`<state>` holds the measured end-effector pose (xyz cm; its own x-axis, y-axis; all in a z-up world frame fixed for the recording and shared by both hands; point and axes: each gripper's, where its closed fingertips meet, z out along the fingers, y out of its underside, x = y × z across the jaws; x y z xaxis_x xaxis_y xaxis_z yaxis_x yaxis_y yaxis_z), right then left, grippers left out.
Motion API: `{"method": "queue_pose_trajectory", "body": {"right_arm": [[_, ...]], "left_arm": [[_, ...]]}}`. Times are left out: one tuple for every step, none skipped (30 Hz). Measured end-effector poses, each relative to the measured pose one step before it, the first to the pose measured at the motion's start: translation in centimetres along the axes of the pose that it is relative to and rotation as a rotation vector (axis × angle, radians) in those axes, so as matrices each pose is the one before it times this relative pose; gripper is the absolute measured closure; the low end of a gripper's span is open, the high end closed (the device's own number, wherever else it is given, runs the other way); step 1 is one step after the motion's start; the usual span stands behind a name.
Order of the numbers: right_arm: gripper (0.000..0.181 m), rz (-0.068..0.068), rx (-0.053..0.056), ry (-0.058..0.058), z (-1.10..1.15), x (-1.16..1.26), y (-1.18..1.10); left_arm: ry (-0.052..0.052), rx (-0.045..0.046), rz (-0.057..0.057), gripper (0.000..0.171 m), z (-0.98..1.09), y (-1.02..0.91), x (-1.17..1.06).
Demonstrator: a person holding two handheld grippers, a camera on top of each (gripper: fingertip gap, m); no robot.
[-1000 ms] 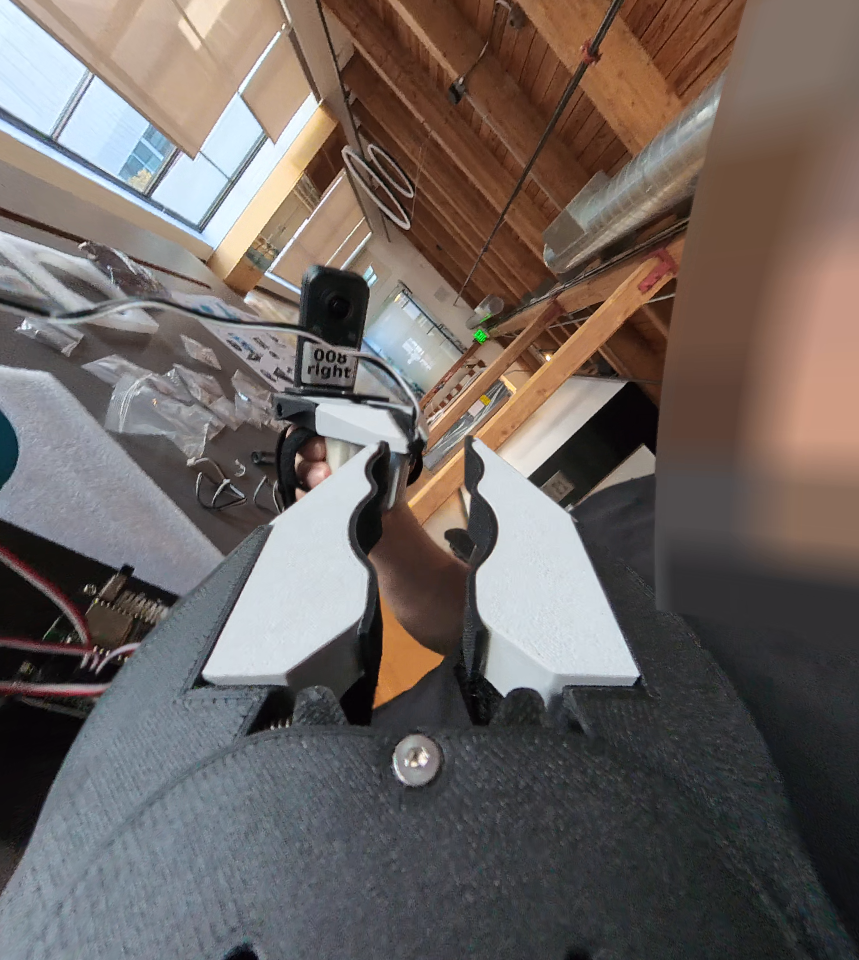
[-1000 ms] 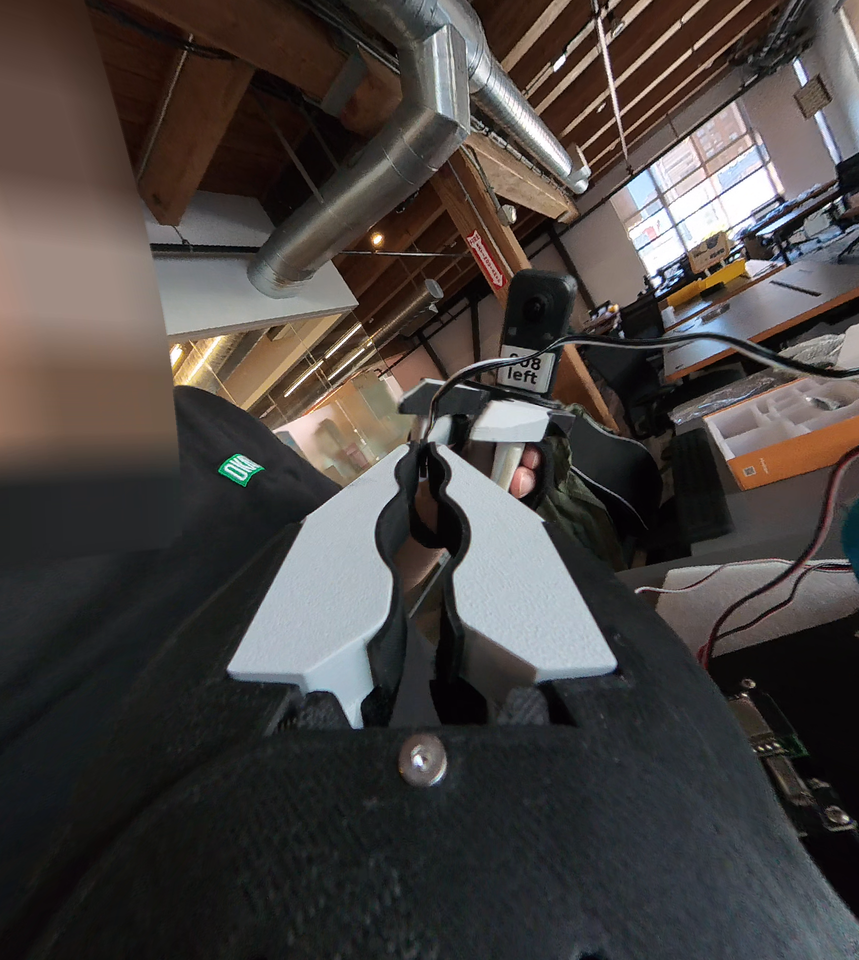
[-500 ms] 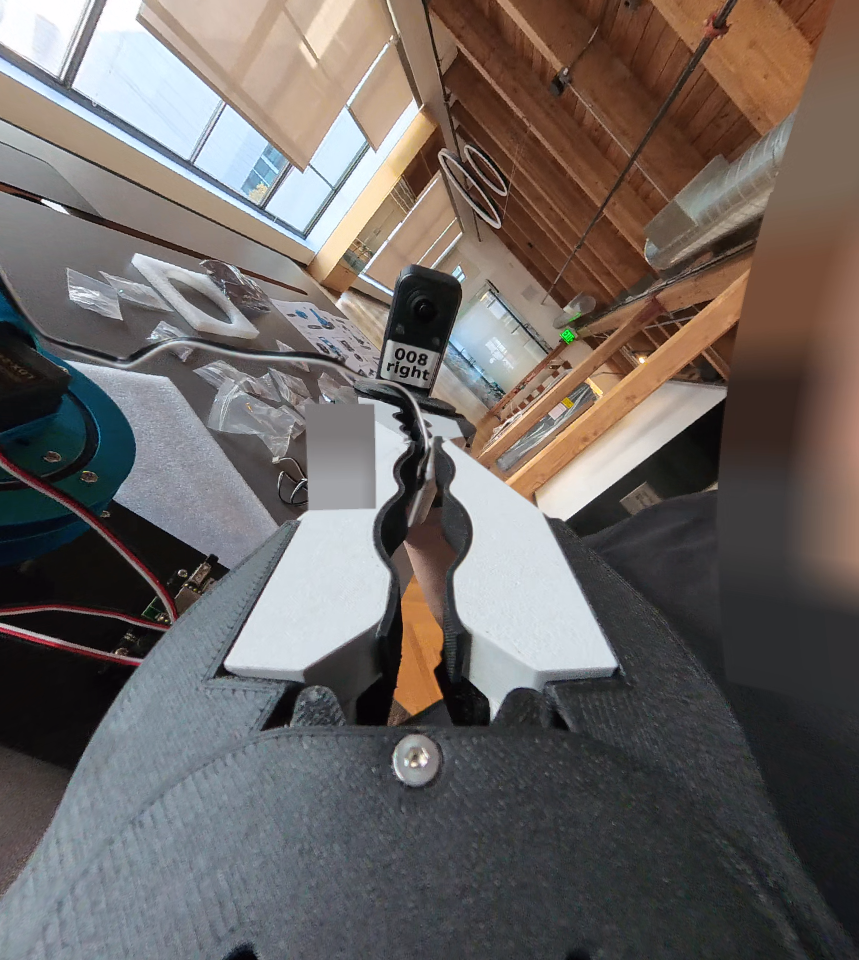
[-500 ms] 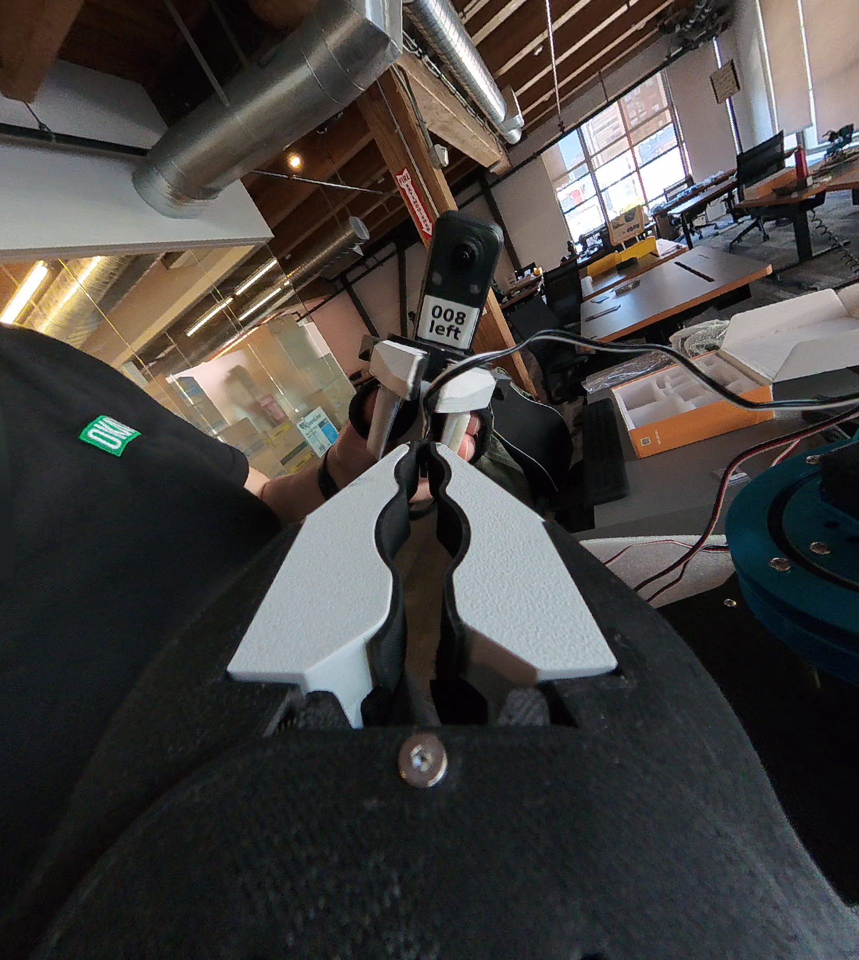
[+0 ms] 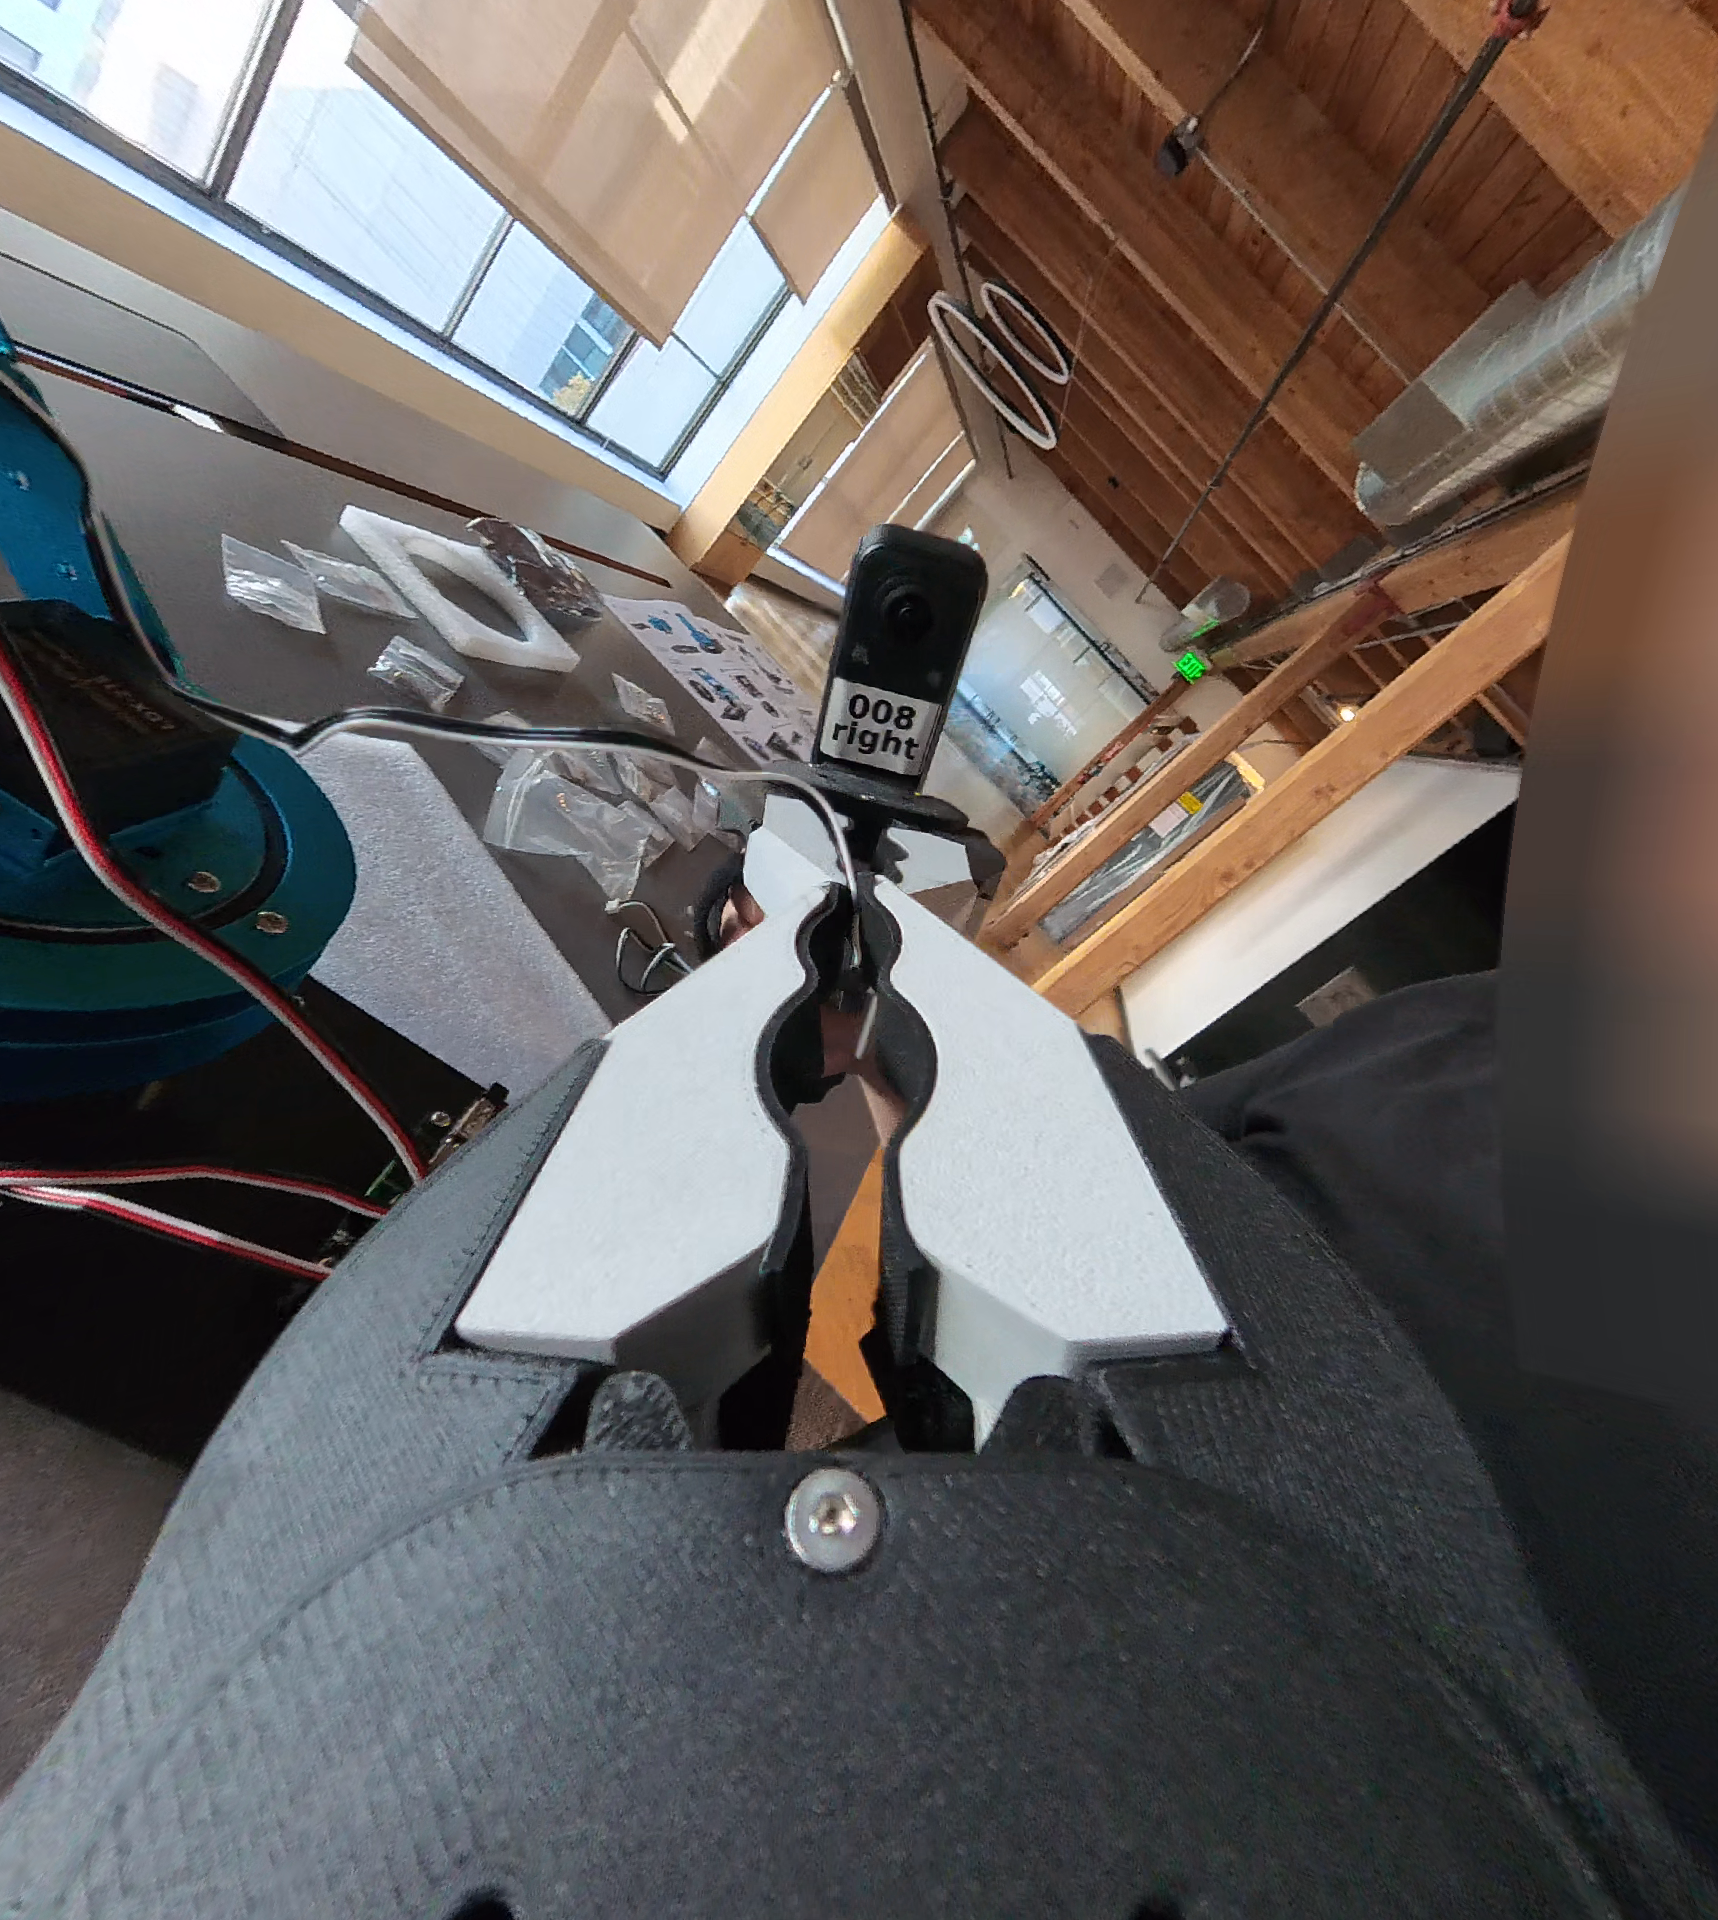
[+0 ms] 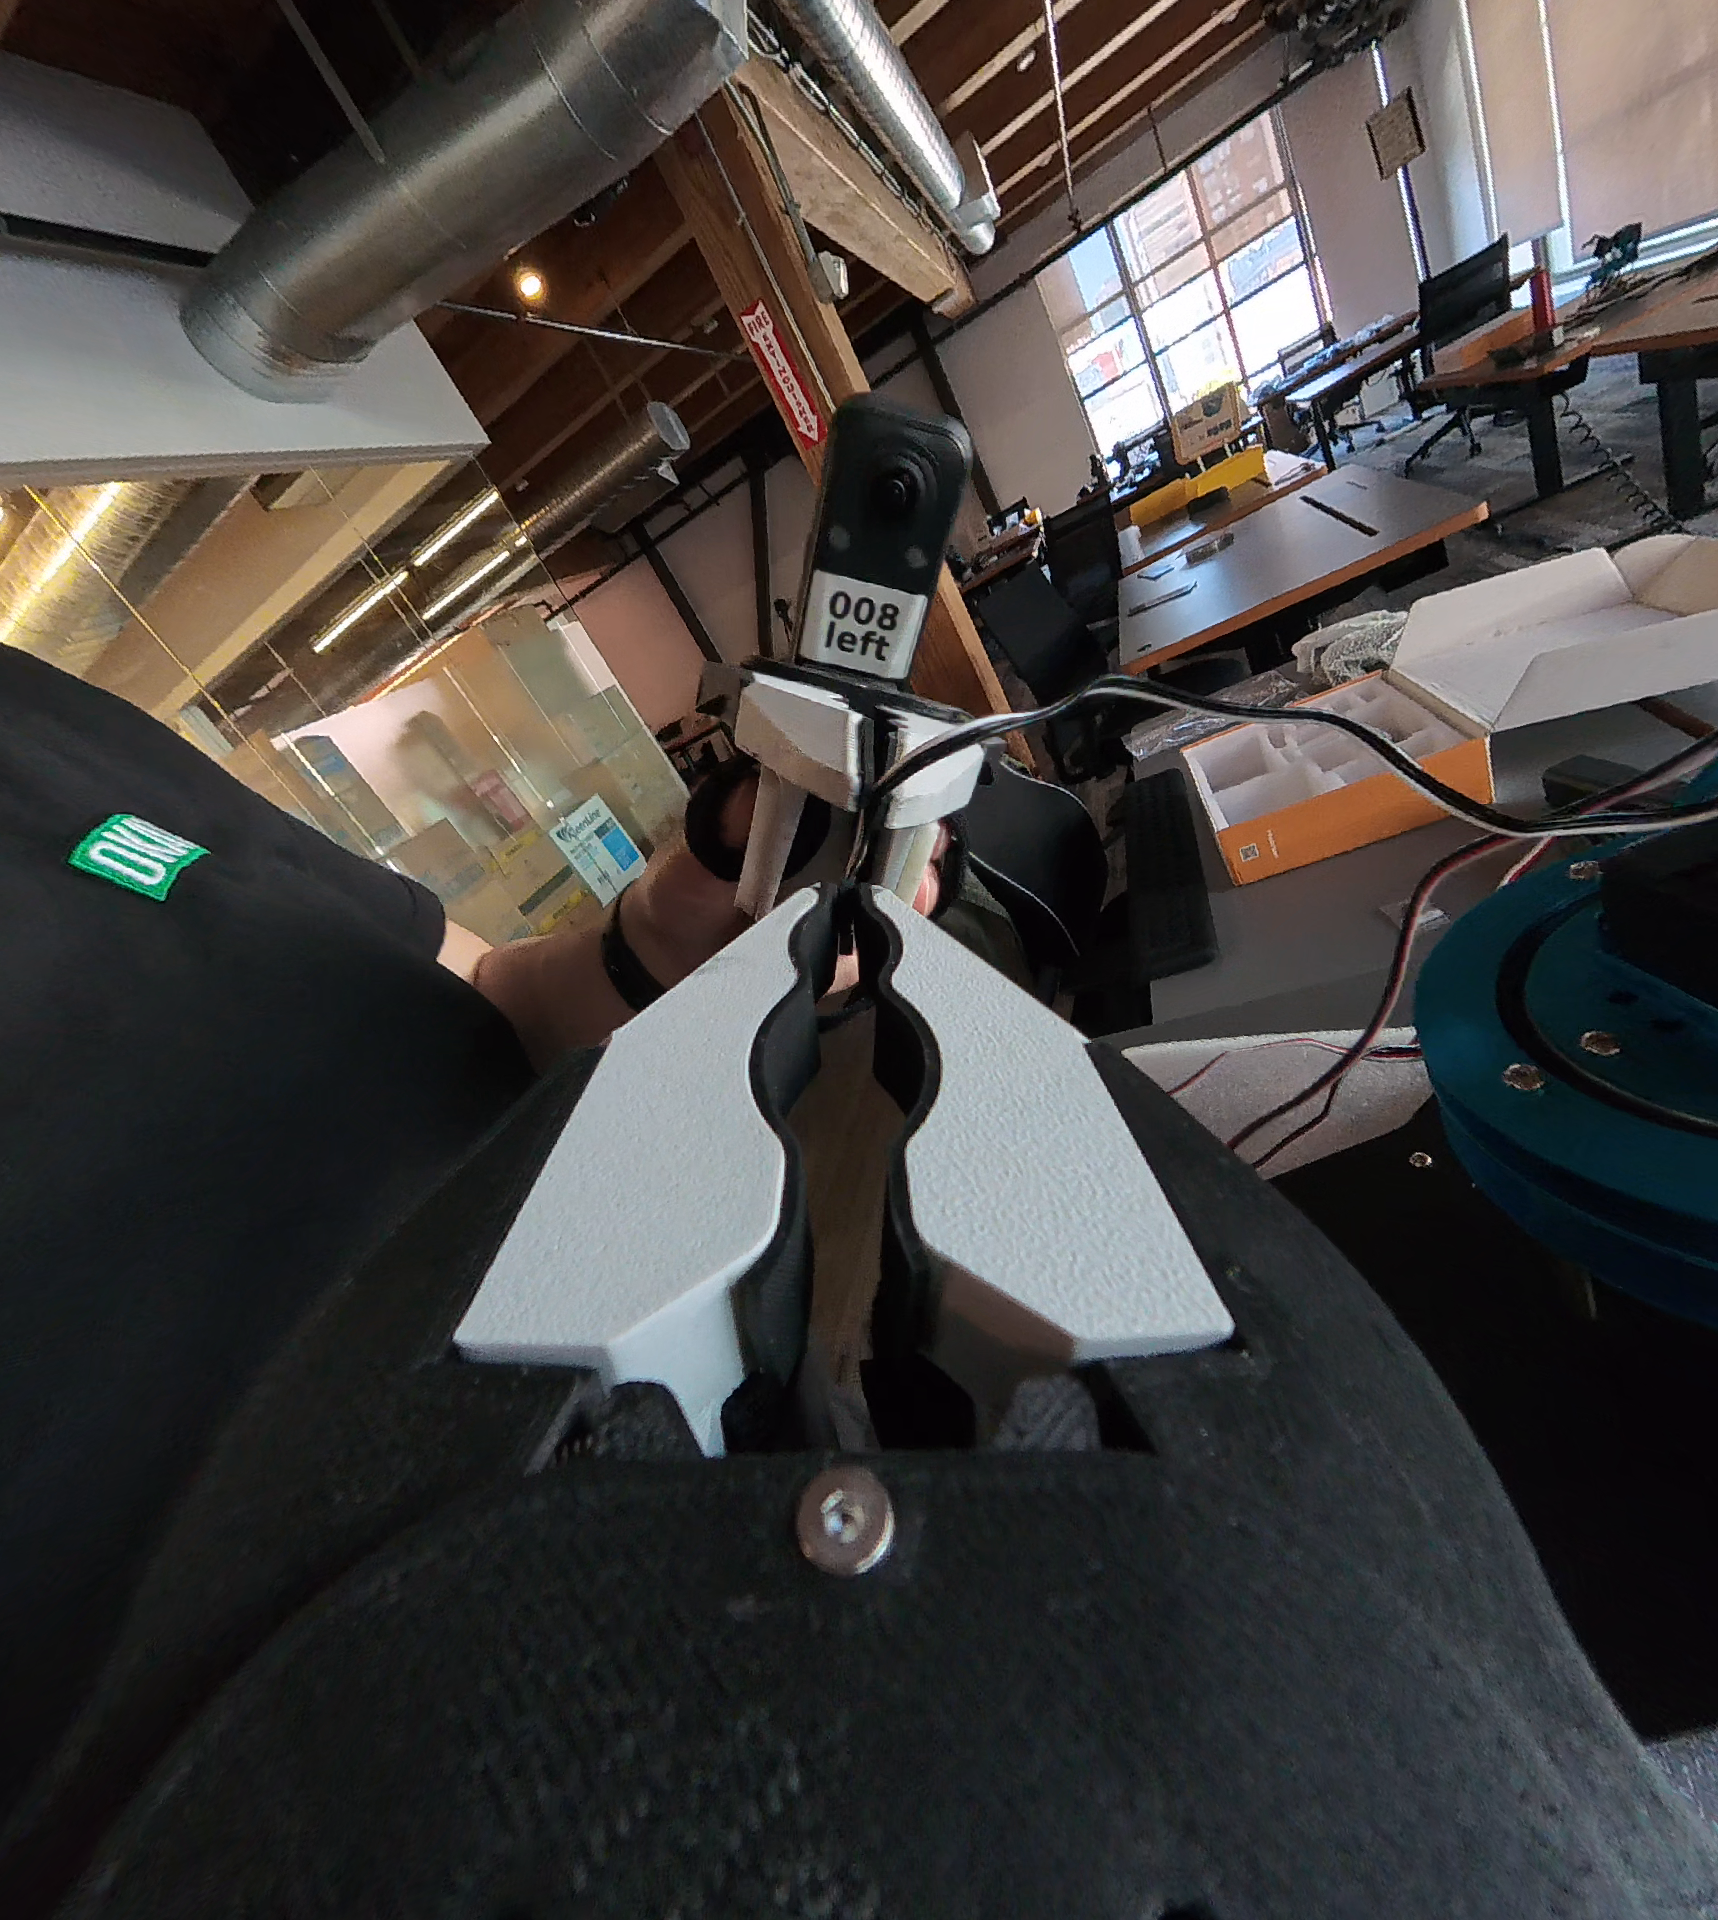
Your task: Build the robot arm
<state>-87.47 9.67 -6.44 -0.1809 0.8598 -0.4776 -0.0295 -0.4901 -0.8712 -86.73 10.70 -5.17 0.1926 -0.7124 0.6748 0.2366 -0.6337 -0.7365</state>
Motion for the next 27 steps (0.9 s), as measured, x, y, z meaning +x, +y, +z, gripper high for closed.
{"method": "queue_pose_trajectory", "body": {"right_arm": [[0.181,0.0003,0.0064,-0.0040,-0.060,0.044,0.058],[0.181,0.0030,0.0086,-0.0124,-0.059,-0.086,0.022],[0.181,0.0062,0.0076,-0.0123,-0.074,-0.075,0.014],[0.181,0.0032,0.0061,-0.0078,-0.086,-0.037,0.014],[0.181,-0.0019,0.0041,-0.0030,-0.112,0.032,0.011],[0.181,-0.0036,0.0022,-0.0011,-0.125,0.033,0.011],[0.181,-0.0029,0.0000,-0.0032,-0.125,-0.020,0.008],[0.181,-0.0029,-0.0008,-0.0049,-0.113,-0.077,0.018],[0.181,-0.0038,-0.0012,-0.0036,-0.100,-0.068,0.011],[0.181,-0.0058,-0.0022,-0.0047,-0.068,-0.106,0.030],[0.181,-0.0083,-0.0045,-0.0080,-0.035,-0.168,0.067],[0.180,-0.0076,-0.0056,-0.0059,-0.017,-0.161,0.082],[0.179,-0.0075,-0.0057,-0.0033,-0.045,-0.138,0.094],[0.177,-0.0089,-0.0073,-0.0025,-0.079,-0.112,0.132],[0.175,-0.0080,-0.0073,-0.0009,-0.138,-0.071,0.164],[0.172,-0.0078,-0.0076,-0.0002,-0.238,-0.041,0.164],[0.169,-0.0077,-0.0073,-0.0012,-0.372,-0.047,0.135],[0.167,-0.0101,-0.0027,0.0021,-0.545,-0.025,0.047],[0.166,-0.0201,-0.0003,0.0149,-0.775,0.092,-0.001],[0.167,-0.0277,-0.0035,0.0334,-1.053,0.281,-0.020],[0.166,-0.0108,-0.0034,0.0505,-1.326,0.391,-0.121],[0.165,-0.0067,0.0038,0.0437,-1.587,0.246,-0.258],[0.165,-0.0096,0.0111,0.0494,-1.800,0.332,-0.337],[0.165,-0.0188,0.0119,0.0787,-1.881,0.871,-0.341],[0.166,-0.0258,0.0083,0.0888,-1.795,1.185,-0.274],[0.166,-0.0193,0.0067,0.0727,-1.591,1.128,-0.252],[0.165,-0.0090,0.0115,0.0487,-1.357,0.911,-0.287]], "left_arm": [[-0.0044,-0.00992,0.0056,0.171,0.047,0.070,0.024],[-0.0016,-0.00891,0.0061,0.171,0.069,0.065,0.071],[-0.0033,-0.00707,0.0076,0.171,0.095,0.054,0.055],[-0.0058,-0.00588,0.0064,0.171,0.108,0.045,-0.006],[-0.0063,-0.00489,0.0036,0.171,0.126,0.041,-0.011],[-0.0039,-0.00382,0.0011,0.171,0.142,0.036,-0.007],[-0.0007,-0.00346,-0.0005,0.171,0.134,0.036,0.040],[0.0015,-0.00363,-0.0011,0.171,0.133,0.046,0.069],[0.0012,-0.00423,0.0000,0.171,0.101,0.054,0.087],[0.0020,-0.00574,0.0021,0.171,0.065,0.075,0.101],[0.0043,-0.00628,0.0033,0.171,0.031,0.089,0.161],[0.0014,-0.00229,0.0031,0.171,-0.010,0.026,0.115],[-0.0029,0.00406,0.0030,0.171,-0.070,-0.068,0.062],[-0.0038,0.00747,0.0019,0.171,-0.109,-0.141,0.027],[-0.0053,0.00996,-0.0014,0.171,-0.140,-0.199,-0.014],[-0.0063,0.01154,-0.0060,0.171,-0.146,-0.238,-0.046],[-0.0073,0.01183,-0.0093,0.171,-0.159,-0.247,-0.056],[-0.0144,0.01651,-0.0062,0.171,-0.200,-0.307,-0.107],[-0.0230,0.02247,0.0027,0.171,-0.246,-0.377,-0.194],[-0.0239,0.01936,0.0062,0.171,-0.237,-0.352,-0.159],[-0.0184,0.01082,0.0011,0.171,-0.179,-0.241,-0.046],[-0.0121,0.00934,-0.0024,0.171,-0.096,-0.194,0.081],[-0.0102,0.01421,-0.0038,0.171,-0.019,-0.212,0.128],[-0.0099,0.01778,-0.0073,0.171,0.074,-0.246,0.128],[-0.0055,0.01563,-0.0137,0.171,0.148,-0.213,0.175],[-0.0002,0.01149,-0.0208,0.171,0.218,-0.170,0.233],[0.0029,0.00881,-0.0226,0.171,0.254,-0.154,0.290]]}}
